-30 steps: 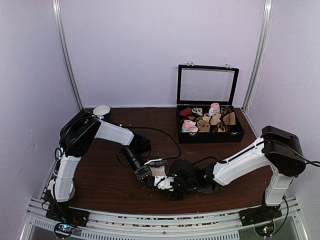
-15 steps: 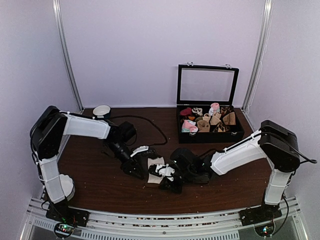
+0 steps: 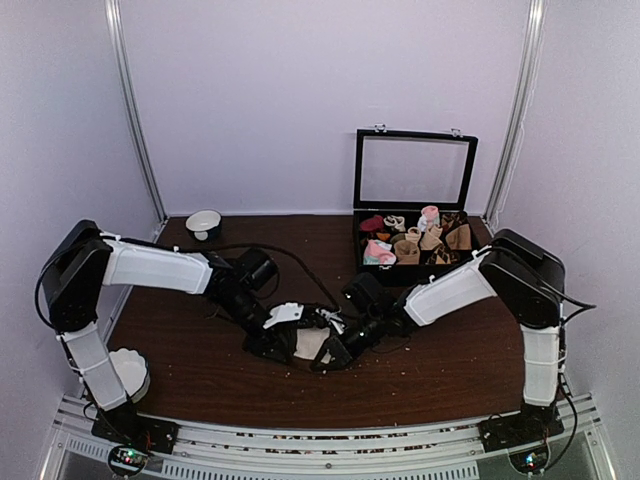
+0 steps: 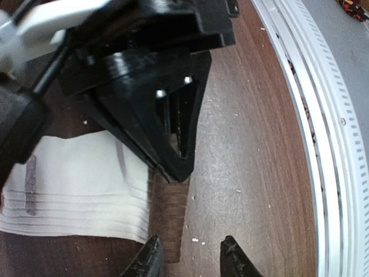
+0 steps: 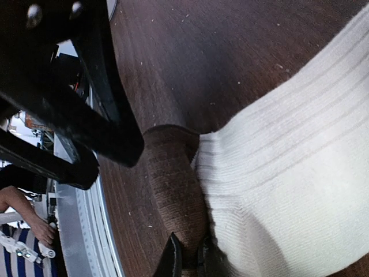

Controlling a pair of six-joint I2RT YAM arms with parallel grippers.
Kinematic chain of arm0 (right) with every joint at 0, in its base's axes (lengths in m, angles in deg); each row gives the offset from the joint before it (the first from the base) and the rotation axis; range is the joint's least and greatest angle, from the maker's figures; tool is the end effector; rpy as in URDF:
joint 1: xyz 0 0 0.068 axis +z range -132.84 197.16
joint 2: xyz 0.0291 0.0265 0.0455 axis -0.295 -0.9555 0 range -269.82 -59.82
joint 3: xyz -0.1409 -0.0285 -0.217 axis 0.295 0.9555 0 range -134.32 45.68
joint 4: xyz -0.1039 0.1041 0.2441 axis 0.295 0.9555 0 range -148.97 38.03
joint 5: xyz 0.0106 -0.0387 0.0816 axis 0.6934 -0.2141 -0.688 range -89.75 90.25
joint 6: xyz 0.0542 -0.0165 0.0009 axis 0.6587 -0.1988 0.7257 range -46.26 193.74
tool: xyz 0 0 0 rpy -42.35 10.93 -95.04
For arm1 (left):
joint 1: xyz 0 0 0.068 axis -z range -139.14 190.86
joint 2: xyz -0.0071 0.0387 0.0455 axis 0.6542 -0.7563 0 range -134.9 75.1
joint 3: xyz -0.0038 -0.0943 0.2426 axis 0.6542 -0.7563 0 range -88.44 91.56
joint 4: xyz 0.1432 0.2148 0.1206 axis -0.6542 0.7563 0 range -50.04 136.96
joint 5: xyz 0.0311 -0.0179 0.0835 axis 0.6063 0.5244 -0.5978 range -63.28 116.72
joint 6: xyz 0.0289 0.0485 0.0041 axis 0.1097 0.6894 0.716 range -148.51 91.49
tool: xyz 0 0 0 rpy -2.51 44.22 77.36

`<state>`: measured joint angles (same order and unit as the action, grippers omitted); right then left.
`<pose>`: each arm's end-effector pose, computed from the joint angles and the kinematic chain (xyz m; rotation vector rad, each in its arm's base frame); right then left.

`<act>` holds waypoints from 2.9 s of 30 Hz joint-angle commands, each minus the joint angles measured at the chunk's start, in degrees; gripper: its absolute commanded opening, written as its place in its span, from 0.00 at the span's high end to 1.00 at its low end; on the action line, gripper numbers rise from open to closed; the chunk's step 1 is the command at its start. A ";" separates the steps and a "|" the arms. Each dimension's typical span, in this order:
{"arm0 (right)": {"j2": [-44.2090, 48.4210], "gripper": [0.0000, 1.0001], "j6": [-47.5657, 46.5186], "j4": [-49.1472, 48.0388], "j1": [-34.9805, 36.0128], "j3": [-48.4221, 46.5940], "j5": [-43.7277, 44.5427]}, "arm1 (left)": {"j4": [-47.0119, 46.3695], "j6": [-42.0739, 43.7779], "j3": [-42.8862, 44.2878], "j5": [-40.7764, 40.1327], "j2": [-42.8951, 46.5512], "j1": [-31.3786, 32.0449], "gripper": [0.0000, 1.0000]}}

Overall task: Roll the socks
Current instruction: Roll the sock at the center of the board.

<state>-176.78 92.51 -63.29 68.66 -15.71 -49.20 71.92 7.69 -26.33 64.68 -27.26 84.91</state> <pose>0.2244 0.3306 0.0707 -1.1625 2.4303 1.5397 0.2350 -0.2612 0.1299 1.8677 1.9886 -0.9639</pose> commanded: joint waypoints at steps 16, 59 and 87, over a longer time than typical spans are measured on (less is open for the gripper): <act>-7.39 1.00 8.31 7.87 -3.25 2.14 0.42 | -5.62 4.50 1.61 -11.83 -6.39 6.03 0.80; 45.04 0.09 -6.94 -22.97 4.38 38.37 57.99 | 14.41 -15.77 14.56 11.23 -26.35 -5.30 1.00; 6.66 0.58 -40.21 -15.47 10.57 11.47 34.02 | 16.13 -15.73 16.23 11.82 -28.89 -6.79 1.00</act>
<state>-167.82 53.65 -81.71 80.64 -2.99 -12.57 86.61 -8.11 -8.49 87.23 -53.95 78.51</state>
